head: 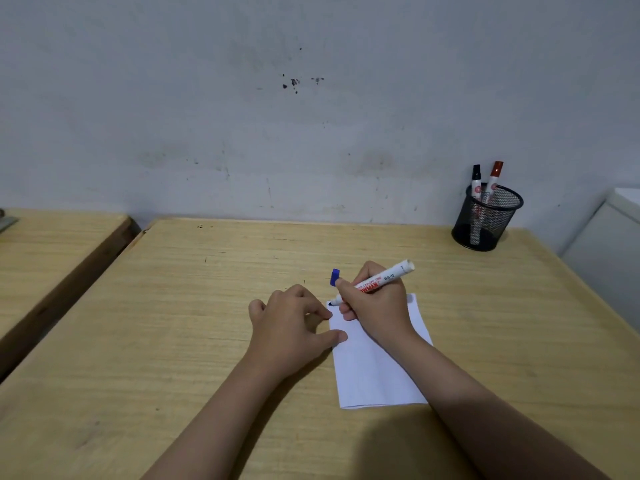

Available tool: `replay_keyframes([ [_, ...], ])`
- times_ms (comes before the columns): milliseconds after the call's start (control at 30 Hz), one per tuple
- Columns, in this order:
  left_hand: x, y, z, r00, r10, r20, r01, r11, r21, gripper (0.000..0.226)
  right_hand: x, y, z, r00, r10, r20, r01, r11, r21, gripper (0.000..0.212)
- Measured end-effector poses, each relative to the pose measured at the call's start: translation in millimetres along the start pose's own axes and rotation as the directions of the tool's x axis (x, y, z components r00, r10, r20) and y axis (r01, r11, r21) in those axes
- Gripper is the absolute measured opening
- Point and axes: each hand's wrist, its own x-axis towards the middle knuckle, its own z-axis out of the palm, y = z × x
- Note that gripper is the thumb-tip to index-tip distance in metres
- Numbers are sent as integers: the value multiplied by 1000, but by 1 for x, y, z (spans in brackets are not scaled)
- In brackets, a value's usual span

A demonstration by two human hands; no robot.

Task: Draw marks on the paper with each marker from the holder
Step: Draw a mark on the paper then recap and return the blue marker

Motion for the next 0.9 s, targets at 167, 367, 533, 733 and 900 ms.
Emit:
replay_keyframes([
  [167,-1,1,0,1000,0,0,0,1000,7,34,1,-1,-1,998,57,15,-57,998,-17,30],
  [367,0,0,1,1000,3,-11,-3,1000,-5,33,-1,-4,-3,997,58,-49,-55,997,47,28],
  [533,2,1,-1,999,-38,10,39,995,-96,29,0,-6,-5,961,109,-254,-30,954,298,25],
  [733,35,7,-4,997,-74,-21,67,969,-238,23,0,-11,-5,936,167,-310,-28,913,407,13],
  [900,65,19,6,994,94,50,-88,990,-114,30,-5,-21,-11,962,79,-262,28,924,382,4],
])
